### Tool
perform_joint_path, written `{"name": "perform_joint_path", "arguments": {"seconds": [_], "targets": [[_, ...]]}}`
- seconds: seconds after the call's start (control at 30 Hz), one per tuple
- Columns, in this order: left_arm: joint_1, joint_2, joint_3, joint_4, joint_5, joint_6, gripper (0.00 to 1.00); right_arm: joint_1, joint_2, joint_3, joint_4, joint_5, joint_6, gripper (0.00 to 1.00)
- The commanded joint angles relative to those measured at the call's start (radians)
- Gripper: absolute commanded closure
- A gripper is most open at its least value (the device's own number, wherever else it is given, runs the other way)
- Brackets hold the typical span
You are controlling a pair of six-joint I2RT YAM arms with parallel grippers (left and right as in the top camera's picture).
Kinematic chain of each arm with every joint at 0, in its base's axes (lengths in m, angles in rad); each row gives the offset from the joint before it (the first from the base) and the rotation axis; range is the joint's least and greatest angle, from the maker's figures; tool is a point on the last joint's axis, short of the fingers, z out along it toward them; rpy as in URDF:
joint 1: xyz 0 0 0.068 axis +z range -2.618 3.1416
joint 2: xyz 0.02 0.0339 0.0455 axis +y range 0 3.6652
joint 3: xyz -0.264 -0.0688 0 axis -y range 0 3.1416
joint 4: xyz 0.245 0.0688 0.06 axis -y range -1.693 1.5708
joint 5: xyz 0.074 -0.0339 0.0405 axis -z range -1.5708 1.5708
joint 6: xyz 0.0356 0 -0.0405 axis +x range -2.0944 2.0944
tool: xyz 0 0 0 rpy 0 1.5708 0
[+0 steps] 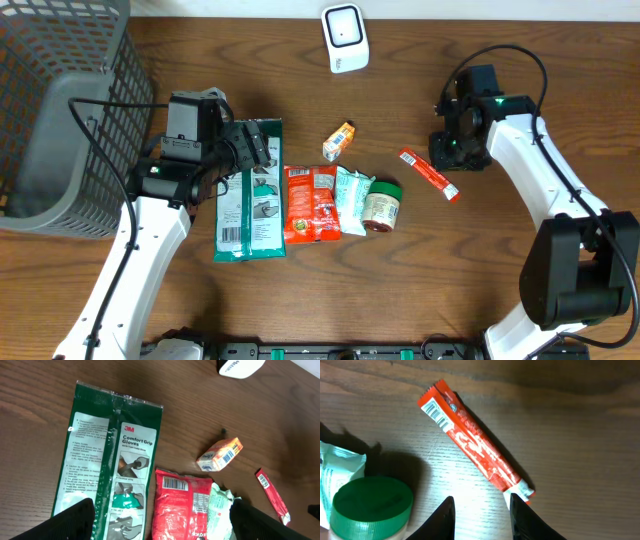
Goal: Scan the item barcode
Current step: 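Move the right gripper left over the green-lidded jar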
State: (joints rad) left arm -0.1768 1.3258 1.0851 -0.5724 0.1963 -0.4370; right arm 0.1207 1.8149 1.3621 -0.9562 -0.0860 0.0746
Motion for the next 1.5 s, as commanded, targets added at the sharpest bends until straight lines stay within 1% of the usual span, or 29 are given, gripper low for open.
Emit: {"name": "perform_joint_path", "arguments": {"seconds": [0.0, 0.1, 0.17, 0.23, 0.27, 0.3, 0.37, 0.43, 0.47, 0.63, 0.73, 0.8, 0.83, 1.03, 1.13, 1.2, 1.27, 1.47], "targets": [[0.003, 0.001, 0.007, 0.0, -0.003, 0.017, 0.14, -0.001, 0.004, -0.014, -0.003, -0.077, 0.068, 0.66], [0.003, 0.001, 0.007, 0.0, -0.003, 0.017, 0.14, 0.004, 0.004, -0.026, -0.014, -0.162, 0.068, 0.54], [0.003, 0.001, 0.007, 0.0, -0.003, 0.017, 0.14, 0.011, 0.004, -0.026, -0.025, -0.244, 0.069, 0.41], [0.003, 0.001, 0.007, 0.0, -0.003, 0.017, 0.14, 0.019, 0.004, -0.026, -0.032, -0.284, 0.071, 0.33], [0.003, 0.001, 0.007, 0.0, -0.003, 0.017, 0.14, 0.03, 0.004, -0.026, -0.033, -0.306, 0.085, 0.2], [0.003, 0.001, 0.007, 0.0, -0.003, 0.017, 0.14, 0.036, 0.004, -0.026, -0.033, -0.305, 0.111, 0.16], [0.003, 0.001, 0.007, 0.0, -0.003, 0.017, 0.14, 0.049, 0.004, -0.026, -0.032, -0.282, 0.236, 0.01], [0.003, 0.001, 0.007, 0.0, -0.003, 0.017, 0.14, 0.067, 0.003, -0.026, -0.031, -0.246, 0.35, 0.01], [0.003, 0.001, 0.007, 0.0, -0.003, 0.017, 0.14, 0.079, 0.003, -0.026, -0.028, -0.229, 0.384, 0.01], [0.003, 0.001, 0.007, 0.0, -0.003, 0.017, 0.14, 0.136, 0.003, -0.026, -0.001, -0.196, 0.504, 0.01], [0.003, 0.001, 0.007, 0.0, -0.003, 0.017, 0.14, 0.154, 0.003, -0.026, 0.0, -0.207, 0.515, 0.02], [0.003, 0.001, 0.007, 0.0, -0.003, 0.017, 0.14, 0.169, 0.003, -0.027, -0.01, -0.206, 0.516, 0.17], [0.003, 0.001, 0.007, 0.0, -0.003, 0.017, 0.14, 0.175, 0.003, -0.027, -0.01, -0.206, 0.517, 0.18], [0.003, 0.001, 0.007, 0.0, -0.003, 0.017, 0.14, 0.22, 0.003, -0.03, -0.006, -0.121, 0.594, 0.16], [0.003, 0.001, 0.007, 0.0, -0.003, 0.017, 0.14, 0.241, 0.003, -0.03, -0.007, -0.098, 0.605, 0.16], [0.003, 0.001, 0.007, 0.0, -0.003, 0.017, 0.14, 0.256, 0.003, -0.031, -0.011, -0.097, 0.605, 0.11], [0.003, 0.001, 0.007, 0.0, -0.003, 0.017, 0.14, 0.273, 0.003, -0.034, -0.026, -0.087, 0.624, 0.05], [0.003, 0.001, 0.007, 0.0, -0.003, 0.017, 0.14, 0.274, 0.003, -0.056, -0.043, -0.087, 0.643, 0.08]]}}
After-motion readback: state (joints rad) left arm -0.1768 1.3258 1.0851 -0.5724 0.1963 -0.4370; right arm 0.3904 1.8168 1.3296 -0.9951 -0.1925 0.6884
